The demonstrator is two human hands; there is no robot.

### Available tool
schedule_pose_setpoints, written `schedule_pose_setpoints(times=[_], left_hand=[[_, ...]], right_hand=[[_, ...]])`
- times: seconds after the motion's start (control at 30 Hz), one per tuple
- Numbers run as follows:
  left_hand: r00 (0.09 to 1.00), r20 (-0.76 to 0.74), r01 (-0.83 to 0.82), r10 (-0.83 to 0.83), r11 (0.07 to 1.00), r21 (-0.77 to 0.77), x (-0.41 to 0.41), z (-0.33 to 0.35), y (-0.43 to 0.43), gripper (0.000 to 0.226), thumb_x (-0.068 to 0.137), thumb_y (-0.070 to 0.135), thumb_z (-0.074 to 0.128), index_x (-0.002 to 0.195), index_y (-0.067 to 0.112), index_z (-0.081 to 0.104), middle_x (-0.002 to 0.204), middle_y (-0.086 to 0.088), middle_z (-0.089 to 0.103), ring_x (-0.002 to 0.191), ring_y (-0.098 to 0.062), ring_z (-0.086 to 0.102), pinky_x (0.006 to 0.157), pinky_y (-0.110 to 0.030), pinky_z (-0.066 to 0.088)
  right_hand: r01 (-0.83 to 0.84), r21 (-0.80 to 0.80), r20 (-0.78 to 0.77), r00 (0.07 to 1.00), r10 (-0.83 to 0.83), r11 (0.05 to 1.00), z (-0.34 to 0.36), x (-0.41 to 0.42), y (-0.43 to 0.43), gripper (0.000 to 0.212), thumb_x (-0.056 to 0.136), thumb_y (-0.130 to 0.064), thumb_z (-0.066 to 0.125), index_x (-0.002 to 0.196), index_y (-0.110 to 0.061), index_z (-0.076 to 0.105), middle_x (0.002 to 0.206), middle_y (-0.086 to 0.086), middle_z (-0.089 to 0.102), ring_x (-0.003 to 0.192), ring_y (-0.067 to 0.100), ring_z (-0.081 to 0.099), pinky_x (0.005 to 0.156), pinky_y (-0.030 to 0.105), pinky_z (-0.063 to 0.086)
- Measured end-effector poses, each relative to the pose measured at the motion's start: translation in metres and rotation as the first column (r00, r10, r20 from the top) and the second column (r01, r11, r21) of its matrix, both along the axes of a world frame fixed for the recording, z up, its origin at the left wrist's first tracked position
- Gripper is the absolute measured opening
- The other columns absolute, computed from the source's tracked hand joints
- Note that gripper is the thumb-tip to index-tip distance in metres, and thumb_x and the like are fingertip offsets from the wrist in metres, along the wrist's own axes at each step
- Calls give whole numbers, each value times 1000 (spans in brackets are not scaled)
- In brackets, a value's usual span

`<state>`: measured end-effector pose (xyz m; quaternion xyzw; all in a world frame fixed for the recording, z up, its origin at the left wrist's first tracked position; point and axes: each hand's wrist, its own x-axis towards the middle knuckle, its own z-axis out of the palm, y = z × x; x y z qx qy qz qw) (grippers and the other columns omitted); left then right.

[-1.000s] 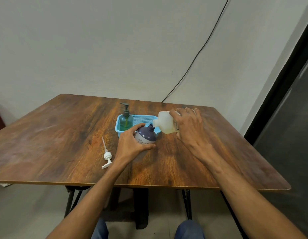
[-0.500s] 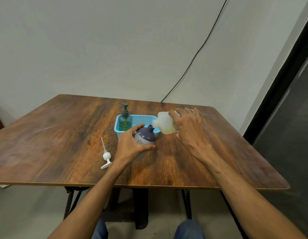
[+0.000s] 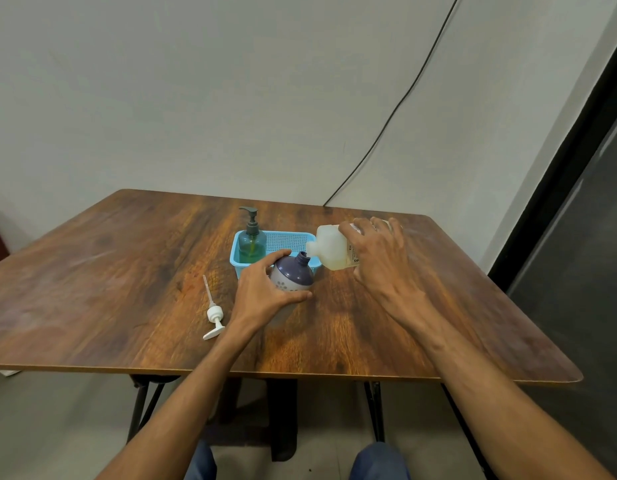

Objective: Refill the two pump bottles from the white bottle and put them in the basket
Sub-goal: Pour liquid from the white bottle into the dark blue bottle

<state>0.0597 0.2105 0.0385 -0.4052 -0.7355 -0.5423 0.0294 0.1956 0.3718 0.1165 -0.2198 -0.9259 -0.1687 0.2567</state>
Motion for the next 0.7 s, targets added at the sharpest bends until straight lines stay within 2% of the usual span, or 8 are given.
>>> schedule_pose_setpoints(times=[0.2,0.3,0.37,0.5,0.7], left_hand=[[1000,-2,1,-1,1000,6,0,1,-1,87,57,38,96,133,15,60,128,-1,65,108,-9,59,91,-19,51],[1000,2,0,0,1000,2,-1,1,-1,87,56,38,96,133,17,60,127,1,65,107,-7,59,85,-7,44],[1000,2,-3,3,1000,0,-2,1,-2,87,56,39,95,133,17,60,127,1,65,108,-7,59,85,-6,43],[1000,0,4,-4,1000,10,-2,1,-2,87,57,40,95,133,17,60,128,0,65,110,-10,60,92,-21,52],[1000,1,3,-3,1000,16,-1,1,-2,87,57,40,95,134,17,60,128,1,65,110,-9,60,92,-21,51]], right_hand=[[-12,5,-10,1000,12,1000,1,-1,-1,76,56,-10,89,125,-17,59,120,17,66,110,42,60,96,57,42],[-21,0,-15,1000,21,1000,1,-1,-1,77,56,-10,90,126,-17,60,121,17,66,110,42,60,97,59,43],[-22,0,-16,1000,22,1000,0,0,0,78,54,-11,92,125,-16,60,121,18,66,110,43,60,97,59,43],[-15,7,-5,1000,15,1000,2,0,-1,80,52,-13,93,124,-18,60,121,17,66,109,42,60,97,59,43],[-12,21,2,1000,12,1000,4,2,-2,80,54,-14,93,126,-17,59,123,16,66,112,42,60,98,58,43]])
